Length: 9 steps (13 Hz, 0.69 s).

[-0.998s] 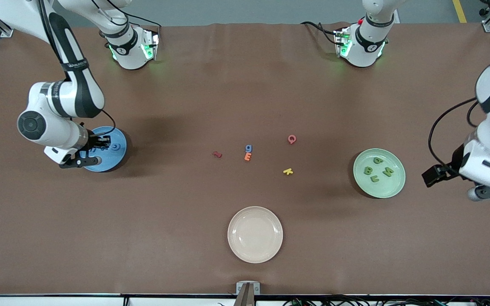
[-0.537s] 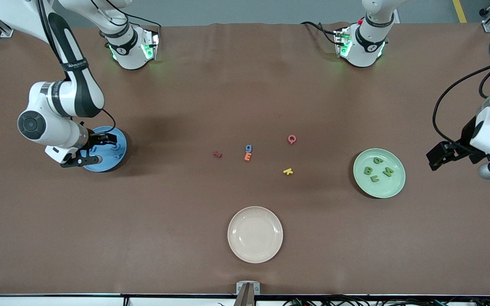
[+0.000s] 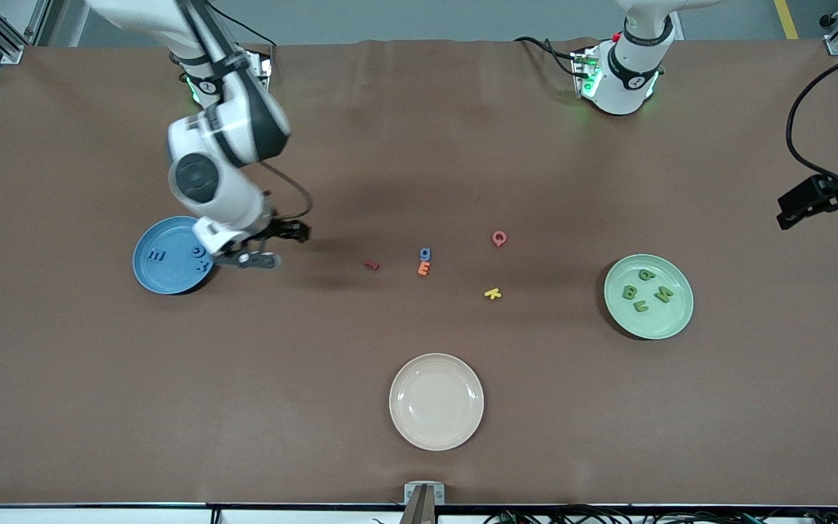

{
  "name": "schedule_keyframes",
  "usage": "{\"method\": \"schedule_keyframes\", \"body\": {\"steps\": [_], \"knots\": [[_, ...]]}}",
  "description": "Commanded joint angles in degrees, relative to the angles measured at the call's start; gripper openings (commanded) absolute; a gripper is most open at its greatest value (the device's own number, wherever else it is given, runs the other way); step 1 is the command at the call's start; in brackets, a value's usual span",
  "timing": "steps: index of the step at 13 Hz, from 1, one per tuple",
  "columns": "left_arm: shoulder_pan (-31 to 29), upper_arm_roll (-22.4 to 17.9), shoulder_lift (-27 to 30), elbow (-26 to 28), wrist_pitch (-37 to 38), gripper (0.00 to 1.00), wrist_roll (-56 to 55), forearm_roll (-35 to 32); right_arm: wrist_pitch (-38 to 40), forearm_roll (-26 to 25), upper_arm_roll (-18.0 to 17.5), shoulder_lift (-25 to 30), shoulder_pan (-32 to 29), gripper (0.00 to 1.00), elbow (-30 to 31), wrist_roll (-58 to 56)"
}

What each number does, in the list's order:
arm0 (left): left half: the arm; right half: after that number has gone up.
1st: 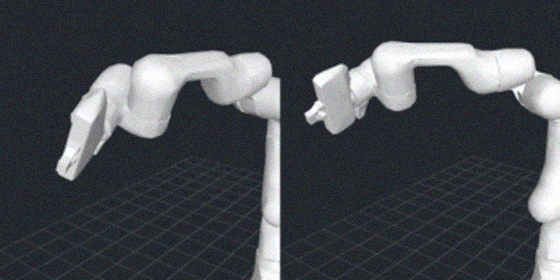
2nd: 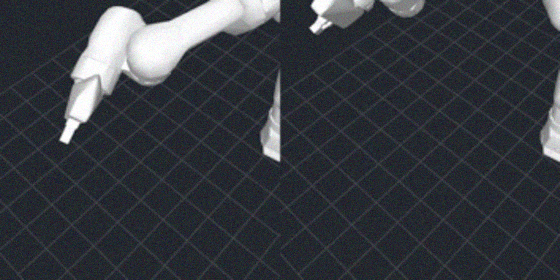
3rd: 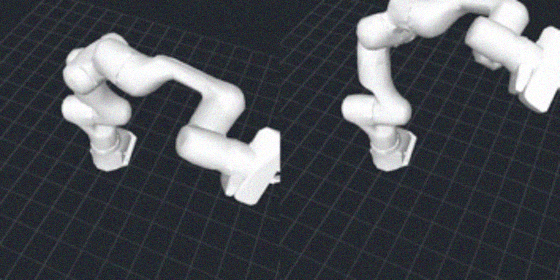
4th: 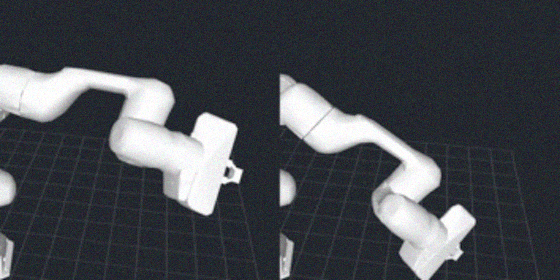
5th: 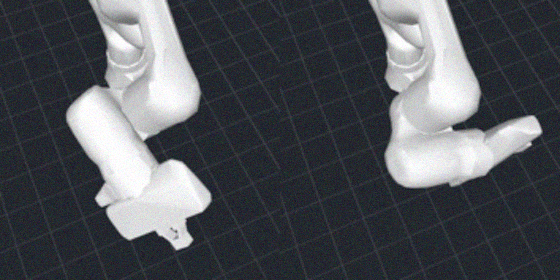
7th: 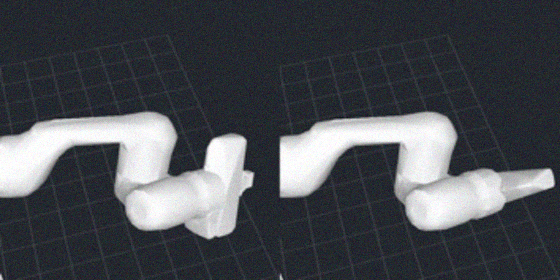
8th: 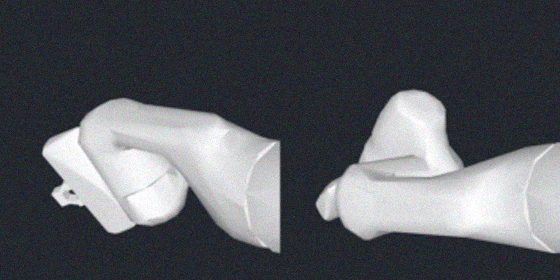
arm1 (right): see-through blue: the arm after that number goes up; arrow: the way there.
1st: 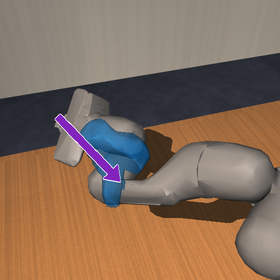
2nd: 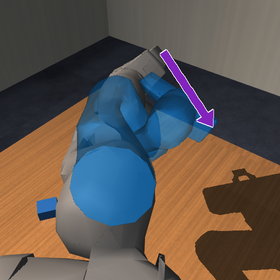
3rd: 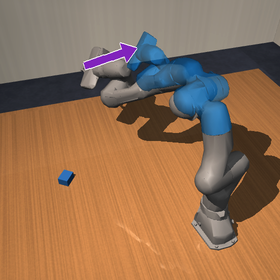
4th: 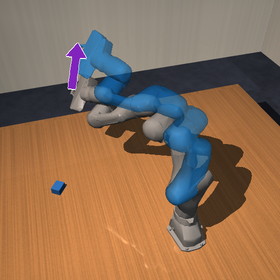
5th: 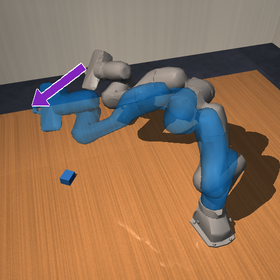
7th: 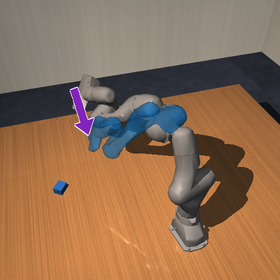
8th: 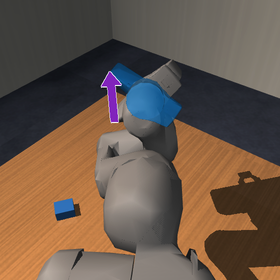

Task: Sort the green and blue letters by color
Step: 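Withdraw the left arm to rest while the right gripper reaches the blue 6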

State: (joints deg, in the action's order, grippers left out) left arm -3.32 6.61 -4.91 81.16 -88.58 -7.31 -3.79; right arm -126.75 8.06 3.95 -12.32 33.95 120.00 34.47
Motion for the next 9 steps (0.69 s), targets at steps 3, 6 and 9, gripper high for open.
{"method": "schedule_keyframes", "body": {"steps": [3, 6, 9], "knots": [[3.1, -5.5, 5.6, 6.9, -1.5, 1.0, 1.9, 3.3, -2.3, 0.8, 0.9, -13.8, 11.5, 0.72, -15.0, 19.5], [3.7, -5.5, 4.5, 6.1, -4.0, 1.0, 1.7, 2.8, -8.0, 0.8, 1.0, -19.2, 14.2, 0.58, -17.3, 24.0], [4.5, -5.3, 3.2, 5.0, -4.6, 1.0, 1.5, 3.2, -10.2, 0.6, 1.0, -22.7, 15.3, 0.58, -20.1, 26.6]]}}
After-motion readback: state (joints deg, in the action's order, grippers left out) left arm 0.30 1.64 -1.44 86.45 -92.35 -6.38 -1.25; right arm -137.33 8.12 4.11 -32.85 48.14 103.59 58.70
